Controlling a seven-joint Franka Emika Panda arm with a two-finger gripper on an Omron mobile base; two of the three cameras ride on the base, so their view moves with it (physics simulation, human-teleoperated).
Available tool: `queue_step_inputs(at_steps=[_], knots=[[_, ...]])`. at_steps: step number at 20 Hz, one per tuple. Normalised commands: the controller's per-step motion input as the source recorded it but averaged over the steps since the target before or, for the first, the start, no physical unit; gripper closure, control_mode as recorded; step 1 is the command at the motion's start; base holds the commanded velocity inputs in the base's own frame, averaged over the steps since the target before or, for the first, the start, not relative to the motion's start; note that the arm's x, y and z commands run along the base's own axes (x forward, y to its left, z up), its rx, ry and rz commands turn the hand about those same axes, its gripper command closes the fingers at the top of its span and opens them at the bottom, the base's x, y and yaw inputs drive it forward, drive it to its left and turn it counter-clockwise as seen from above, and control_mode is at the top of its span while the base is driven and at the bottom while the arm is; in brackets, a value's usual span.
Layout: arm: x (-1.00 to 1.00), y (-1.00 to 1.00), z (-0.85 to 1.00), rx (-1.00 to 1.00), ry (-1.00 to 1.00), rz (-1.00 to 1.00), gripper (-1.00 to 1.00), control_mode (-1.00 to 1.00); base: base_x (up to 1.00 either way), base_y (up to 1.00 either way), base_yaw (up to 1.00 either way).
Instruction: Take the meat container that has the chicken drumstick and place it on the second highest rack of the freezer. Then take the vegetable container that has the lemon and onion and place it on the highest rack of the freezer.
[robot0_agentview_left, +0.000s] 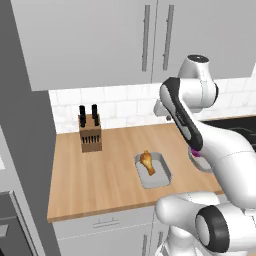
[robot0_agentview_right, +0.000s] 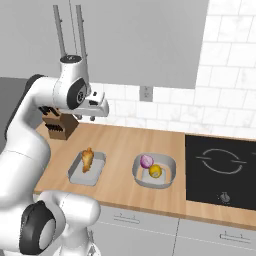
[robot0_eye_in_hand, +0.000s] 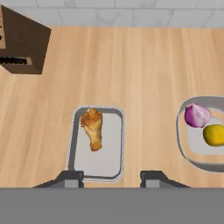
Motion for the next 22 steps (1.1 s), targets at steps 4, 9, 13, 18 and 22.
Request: queue_step_inputs(at_steps=[4, 9, 13, 18, 22], knots=[[-0.22, 0.08, -0.19, -0.13, -0.02, 0.0, -1.0, -1.0, 0.0, 0.0, 0.0], [-0.5, 0.88, -0.7, -0.37, 0.08, 0.05, -1.0, -1.0, 0.0, 0.0, 0.0], [-0.12, 0.75, -1.0, -0.08, 0.18, 0.06, -1.0, -1.0, 0.0, 0.0, 0.0], [0.1, 0.15, -1.0, 0.07, 0.45, 0.1, -1.0, -1.0, 0.0, 0.0, 0.0], [0.28, 0.22, -0.67, 0.03, 0.42, 0.06, -1.0, -1.0, 0.0, 0.0, 0.0]])
